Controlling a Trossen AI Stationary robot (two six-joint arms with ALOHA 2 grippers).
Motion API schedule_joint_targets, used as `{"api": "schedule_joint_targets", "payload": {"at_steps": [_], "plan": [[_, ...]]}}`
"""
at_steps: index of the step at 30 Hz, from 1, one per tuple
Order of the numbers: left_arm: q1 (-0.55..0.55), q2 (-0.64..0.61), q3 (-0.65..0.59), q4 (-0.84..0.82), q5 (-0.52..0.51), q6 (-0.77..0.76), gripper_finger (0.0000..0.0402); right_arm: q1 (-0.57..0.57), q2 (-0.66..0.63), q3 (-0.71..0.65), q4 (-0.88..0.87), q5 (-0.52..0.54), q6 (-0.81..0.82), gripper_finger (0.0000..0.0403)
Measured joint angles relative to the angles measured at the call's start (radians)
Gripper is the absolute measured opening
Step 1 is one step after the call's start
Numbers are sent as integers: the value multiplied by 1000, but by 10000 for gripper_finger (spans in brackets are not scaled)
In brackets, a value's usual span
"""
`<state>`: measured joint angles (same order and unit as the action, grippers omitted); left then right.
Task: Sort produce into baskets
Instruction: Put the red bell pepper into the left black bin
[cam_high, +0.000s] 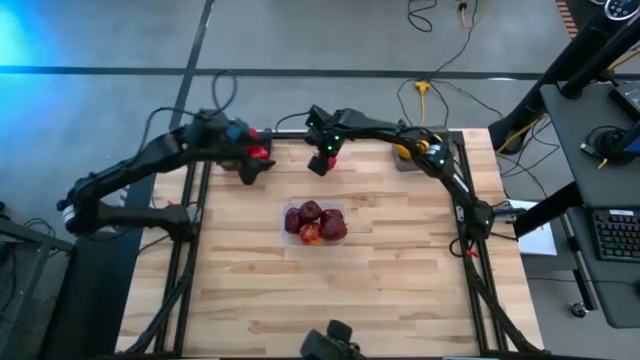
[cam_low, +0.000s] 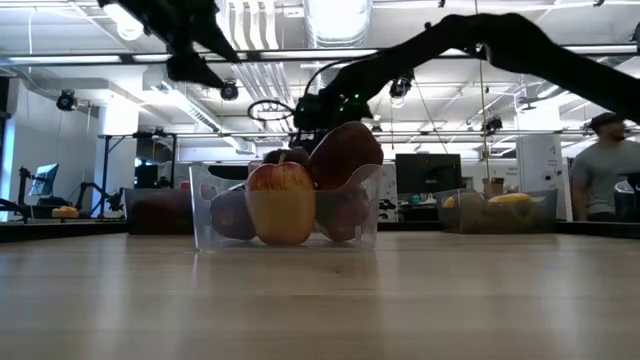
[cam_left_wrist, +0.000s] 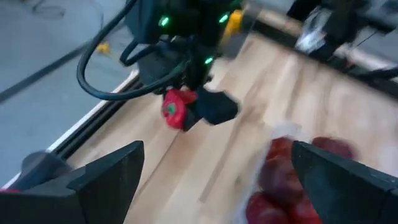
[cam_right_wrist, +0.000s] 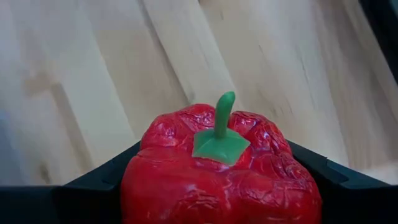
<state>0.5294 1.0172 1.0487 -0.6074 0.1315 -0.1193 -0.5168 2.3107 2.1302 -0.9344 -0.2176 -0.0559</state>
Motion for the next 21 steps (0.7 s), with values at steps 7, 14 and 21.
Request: {"api": "schedule_joint_targets", "payload": {"at_steps": [7, 14, 21], "plan": [[34, 59, 22, 7, 28, 65, 387, 18, 61, 55, 1, 29, -76, 287], [95, 42, 35, 0, 91, 180, 387, 41, 59, 50, -19, 145, -18, 351], [97, 110, 20, -7, 134, 261, 387, 59, -78, 58, -108, 199, 139, 378]]}}
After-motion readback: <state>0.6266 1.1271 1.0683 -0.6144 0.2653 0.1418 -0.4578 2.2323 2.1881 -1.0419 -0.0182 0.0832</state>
